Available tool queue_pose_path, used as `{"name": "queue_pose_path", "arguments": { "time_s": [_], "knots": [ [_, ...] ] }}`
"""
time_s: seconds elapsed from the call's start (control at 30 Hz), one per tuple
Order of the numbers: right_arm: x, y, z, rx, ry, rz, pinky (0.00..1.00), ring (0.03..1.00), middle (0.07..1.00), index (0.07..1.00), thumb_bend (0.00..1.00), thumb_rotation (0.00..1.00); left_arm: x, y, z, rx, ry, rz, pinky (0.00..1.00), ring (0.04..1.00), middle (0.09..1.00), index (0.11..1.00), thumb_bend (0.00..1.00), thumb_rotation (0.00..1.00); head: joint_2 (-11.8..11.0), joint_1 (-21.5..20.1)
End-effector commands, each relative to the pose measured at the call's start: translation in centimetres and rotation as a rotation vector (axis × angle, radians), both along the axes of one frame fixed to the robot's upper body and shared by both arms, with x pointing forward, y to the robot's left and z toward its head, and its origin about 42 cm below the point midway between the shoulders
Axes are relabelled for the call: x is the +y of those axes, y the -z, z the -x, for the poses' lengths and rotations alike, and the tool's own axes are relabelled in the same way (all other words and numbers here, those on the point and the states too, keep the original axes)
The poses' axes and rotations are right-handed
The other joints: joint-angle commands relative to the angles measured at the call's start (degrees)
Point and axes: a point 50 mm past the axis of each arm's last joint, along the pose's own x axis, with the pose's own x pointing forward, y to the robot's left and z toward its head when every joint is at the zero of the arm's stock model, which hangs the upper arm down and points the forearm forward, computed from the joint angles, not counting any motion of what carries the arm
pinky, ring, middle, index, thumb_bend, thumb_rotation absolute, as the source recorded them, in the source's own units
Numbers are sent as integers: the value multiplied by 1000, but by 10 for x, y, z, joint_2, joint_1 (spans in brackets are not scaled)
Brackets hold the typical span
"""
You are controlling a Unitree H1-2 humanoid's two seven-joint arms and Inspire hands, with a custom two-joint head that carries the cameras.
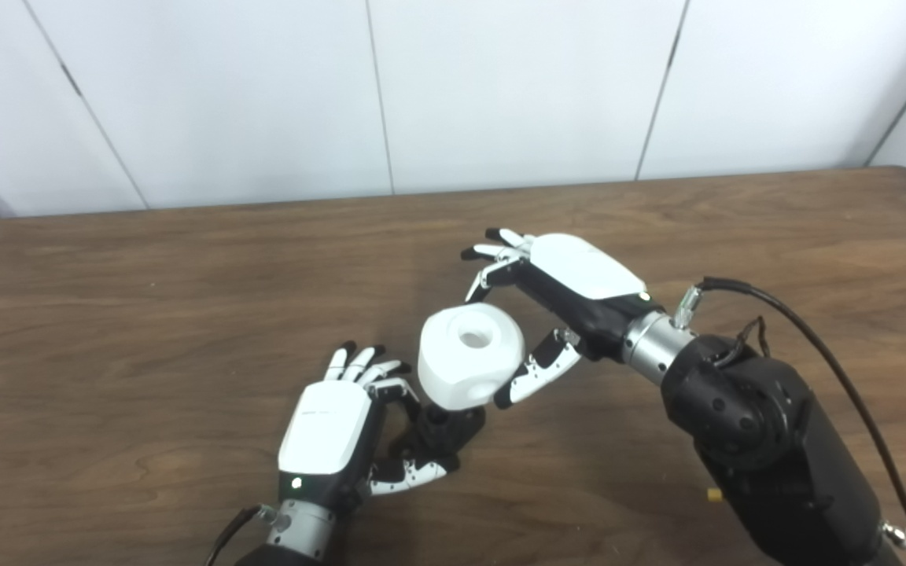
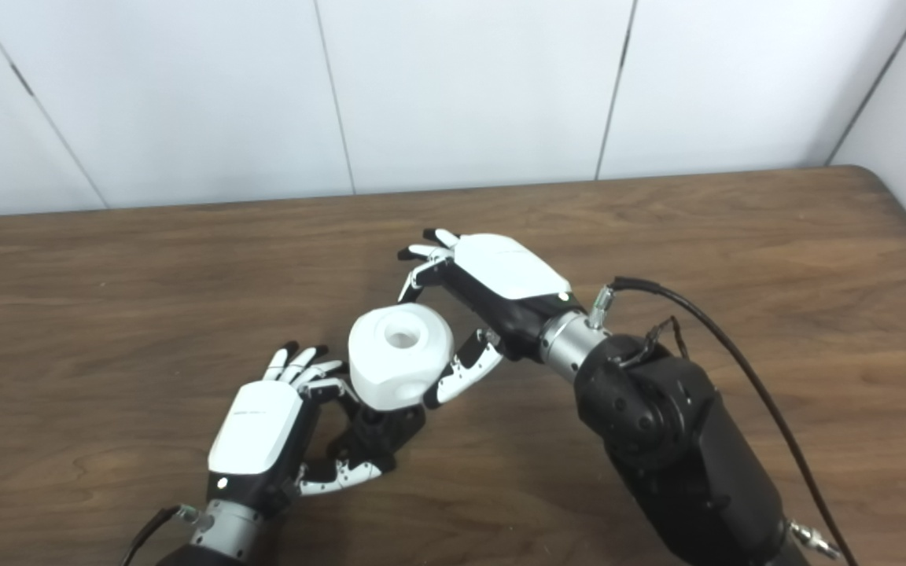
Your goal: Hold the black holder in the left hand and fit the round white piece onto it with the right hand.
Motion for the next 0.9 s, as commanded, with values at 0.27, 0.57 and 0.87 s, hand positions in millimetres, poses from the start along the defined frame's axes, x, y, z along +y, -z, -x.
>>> {"name": "queue_pose_path", "arguments": {
  "time_s": [0.27, 0.57, 0.87],
  "knots": [
    [18, -9, 4, -65, -62, -14, 1000, 1000, 915, 487, 511, 142, -9, 6, 0, 28, 26, -50, 1000, 920, 809, 486, 524, 54, 4, 9],
    [17, 0, 5, -65, -62, 17, 1000, 1000, 908, 487, 511, 140, -9, 6, 0, 26, 26, -51, 1000, 923, 810, 486, 524, 54, 6, 6],
    [8, 6, 3, -65, -38, 30, 1000, 1000, 910, 487, 513, 139, -6, 5, 0, 24, 30, -54, 1000, 921, 807, 485, 524, 54, 7, -4]
  ]
}}
